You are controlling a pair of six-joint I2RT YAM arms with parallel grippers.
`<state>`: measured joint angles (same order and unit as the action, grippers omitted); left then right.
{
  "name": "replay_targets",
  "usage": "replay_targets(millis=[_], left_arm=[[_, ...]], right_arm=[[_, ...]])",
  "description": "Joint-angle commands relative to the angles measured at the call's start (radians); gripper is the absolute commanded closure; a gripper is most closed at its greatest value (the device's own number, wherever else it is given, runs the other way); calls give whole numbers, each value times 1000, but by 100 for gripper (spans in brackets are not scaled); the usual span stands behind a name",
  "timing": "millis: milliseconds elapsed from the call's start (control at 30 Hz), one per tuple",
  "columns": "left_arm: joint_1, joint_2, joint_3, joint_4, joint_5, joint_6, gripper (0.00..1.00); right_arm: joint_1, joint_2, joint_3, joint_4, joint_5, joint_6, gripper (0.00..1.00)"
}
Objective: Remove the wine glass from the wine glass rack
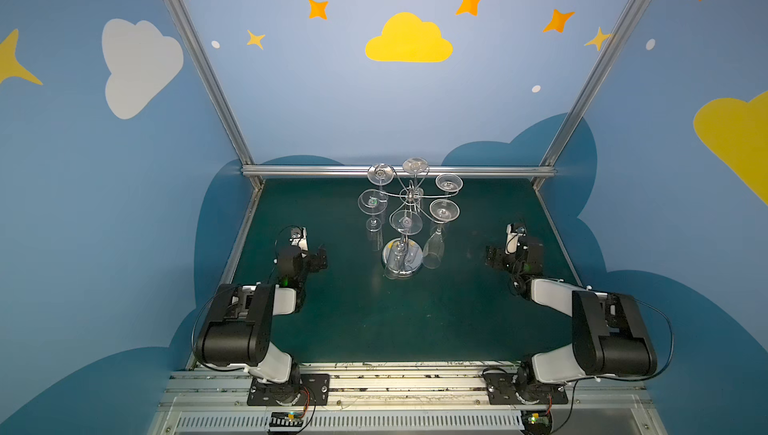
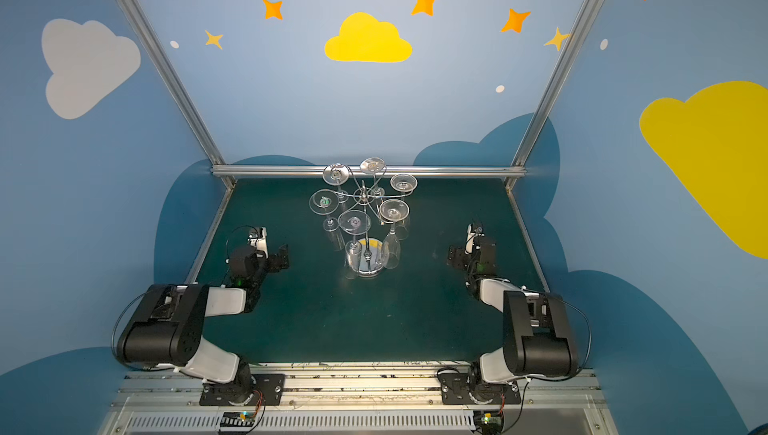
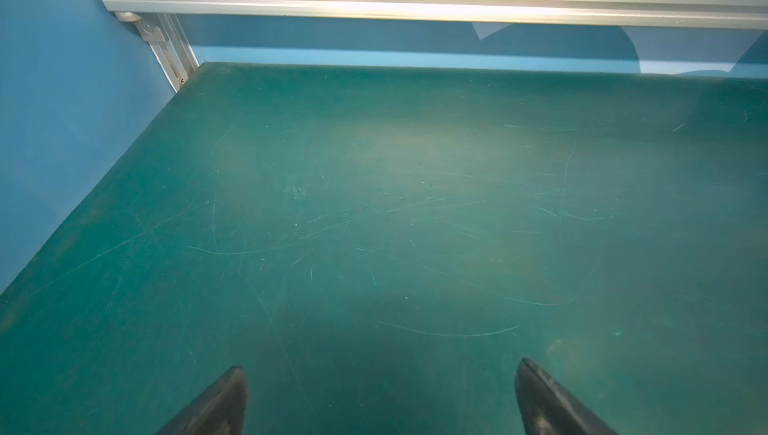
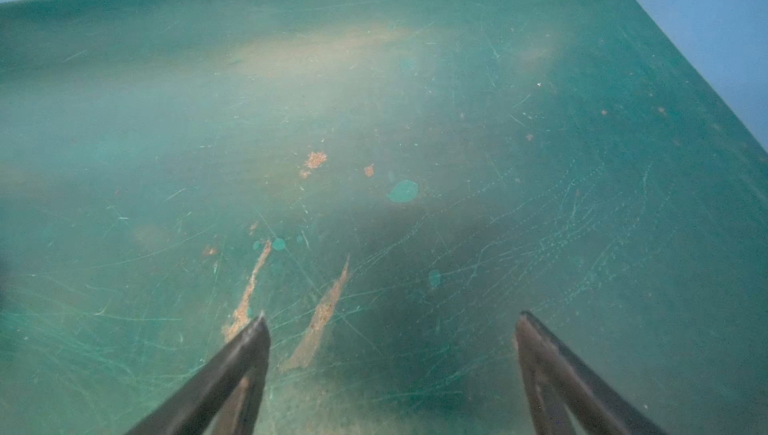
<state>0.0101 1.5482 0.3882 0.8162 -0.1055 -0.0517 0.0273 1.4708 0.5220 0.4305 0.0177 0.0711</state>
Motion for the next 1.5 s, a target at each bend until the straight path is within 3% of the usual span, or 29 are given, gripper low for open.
replay_targets(millis=[0,200,267,1000,1100,1133,1267,1467], left_arm=[[-1,-12,9,-2,-2,7,1],[-1,-11,9,-1,-1,7,1],[-1,-11,9,-1,-2,7,1],[0,-10,16,-11,0,4,1],[-4,-23,10,20,-35,9,0],[-5,-66,26,-42,-62,4,1],[-6,-309,205,-564,-69,-90,1],[-7,-569,445,-1001,155,-238,1]], right_arm=[[0,-14,10,9,2,7,9],[0,-14,13,8,2,7,9],[2,-15,12,7,2,6,5],[-2,-16,10,9,-4,8,6],[1,-46,41,-22,-10,-66,6],[1,-76,74,-92,-16,-55,6],[11,-239,263,-488,-46,55,6],[15,-444,395,-714,-175,181,6]])
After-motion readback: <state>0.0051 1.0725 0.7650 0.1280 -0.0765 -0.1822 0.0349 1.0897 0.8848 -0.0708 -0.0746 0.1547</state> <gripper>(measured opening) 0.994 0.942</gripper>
